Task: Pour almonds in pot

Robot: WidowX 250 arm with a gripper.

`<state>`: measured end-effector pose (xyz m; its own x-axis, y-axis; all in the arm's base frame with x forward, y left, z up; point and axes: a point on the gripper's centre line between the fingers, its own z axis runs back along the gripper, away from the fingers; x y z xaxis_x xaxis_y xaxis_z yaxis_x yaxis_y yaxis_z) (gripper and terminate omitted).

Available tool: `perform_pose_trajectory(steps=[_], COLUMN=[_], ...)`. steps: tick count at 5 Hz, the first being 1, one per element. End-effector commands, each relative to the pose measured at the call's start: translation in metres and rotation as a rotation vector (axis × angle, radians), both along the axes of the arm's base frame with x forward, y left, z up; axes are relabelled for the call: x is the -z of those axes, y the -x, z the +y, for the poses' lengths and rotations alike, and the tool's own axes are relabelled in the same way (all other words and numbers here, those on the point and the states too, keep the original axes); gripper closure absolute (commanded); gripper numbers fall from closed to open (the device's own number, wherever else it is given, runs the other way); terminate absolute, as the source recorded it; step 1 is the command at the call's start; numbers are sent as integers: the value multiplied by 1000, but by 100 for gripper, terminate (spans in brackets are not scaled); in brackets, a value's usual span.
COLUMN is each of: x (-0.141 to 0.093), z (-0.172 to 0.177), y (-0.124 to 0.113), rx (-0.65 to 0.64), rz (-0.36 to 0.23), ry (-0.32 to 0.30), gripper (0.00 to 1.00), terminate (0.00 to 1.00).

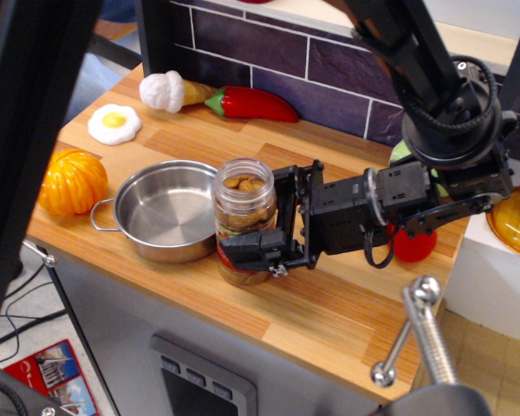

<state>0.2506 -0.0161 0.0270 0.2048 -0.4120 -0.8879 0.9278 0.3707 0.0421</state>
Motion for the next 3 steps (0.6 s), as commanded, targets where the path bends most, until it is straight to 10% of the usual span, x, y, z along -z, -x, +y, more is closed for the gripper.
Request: perform_pose_trajectory(steps=[1,3], x=[-24,-57], z=[-2,-2], y=[4,14], rx=[16,33], rz=[-51,56], ry=[189,688], gripper=[100,100], terminate=[0,0])
